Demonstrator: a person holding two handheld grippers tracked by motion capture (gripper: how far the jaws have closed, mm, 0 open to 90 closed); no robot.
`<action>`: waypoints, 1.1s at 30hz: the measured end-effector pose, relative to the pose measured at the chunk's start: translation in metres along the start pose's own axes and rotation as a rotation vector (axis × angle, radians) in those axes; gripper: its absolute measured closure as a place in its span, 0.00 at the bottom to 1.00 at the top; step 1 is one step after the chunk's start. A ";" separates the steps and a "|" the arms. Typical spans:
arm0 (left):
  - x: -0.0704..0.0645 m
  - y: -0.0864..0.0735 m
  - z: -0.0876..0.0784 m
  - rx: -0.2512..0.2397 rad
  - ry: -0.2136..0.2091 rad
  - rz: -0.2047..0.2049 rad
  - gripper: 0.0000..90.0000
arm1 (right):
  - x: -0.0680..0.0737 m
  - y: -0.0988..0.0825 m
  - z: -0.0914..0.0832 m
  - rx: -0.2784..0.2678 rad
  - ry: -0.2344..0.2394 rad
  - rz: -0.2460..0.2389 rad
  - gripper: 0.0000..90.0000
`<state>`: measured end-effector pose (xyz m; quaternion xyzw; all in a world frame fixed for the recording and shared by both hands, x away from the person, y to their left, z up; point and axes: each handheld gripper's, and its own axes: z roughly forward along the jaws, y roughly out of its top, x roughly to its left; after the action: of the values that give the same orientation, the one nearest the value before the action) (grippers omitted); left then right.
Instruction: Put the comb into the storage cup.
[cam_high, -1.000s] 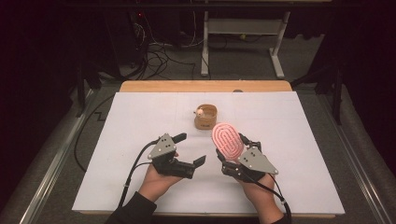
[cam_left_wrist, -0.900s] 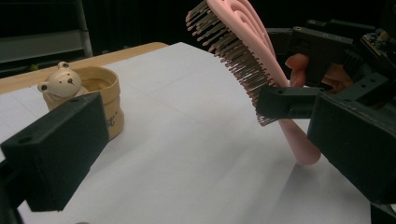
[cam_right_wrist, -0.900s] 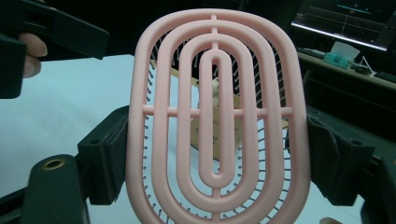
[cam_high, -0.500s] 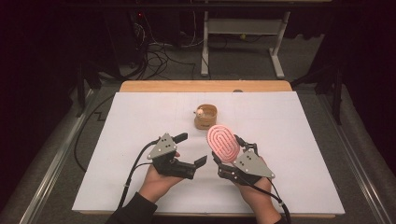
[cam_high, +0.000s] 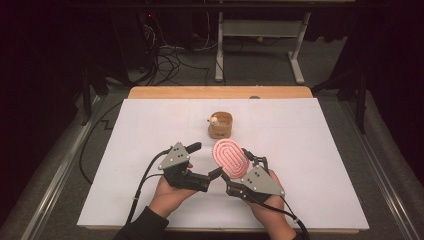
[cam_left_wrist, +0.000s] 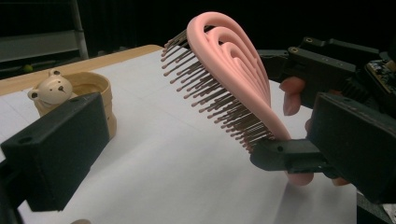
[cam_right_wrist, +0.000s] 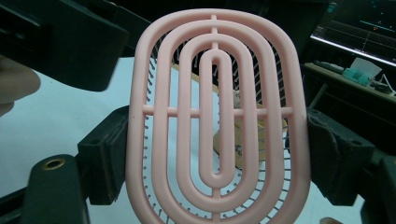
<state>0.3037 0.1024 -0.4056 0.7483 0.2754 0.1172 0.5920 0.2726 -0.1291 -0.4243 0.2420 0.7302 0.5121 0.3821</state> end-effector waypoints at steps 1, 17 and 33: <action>0.000 0.000 0.000 0.001 -0.001 -0.002 0.00 | 0.001 0.000 0.000 -0.002 0.000 -0.001 0.22; -0.002 0.002 0.001 -0.006 -0.031 -0.024 0.02 | 0.014 0.005 0.001 -0.010 0.023 -0.035 0.22; -0.001 0.000 0.002 0.007 -0.074 -0.056 0.26 | 0.017 0.007 0.001 -0.010 0.020 -0.054 0.22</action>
<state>0.3040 0.0999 -0.4063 0.7463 0.2747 0.0719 0.6020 0.2626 -0.1133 -0.4235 0.2148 0.7378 0.5077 0.3896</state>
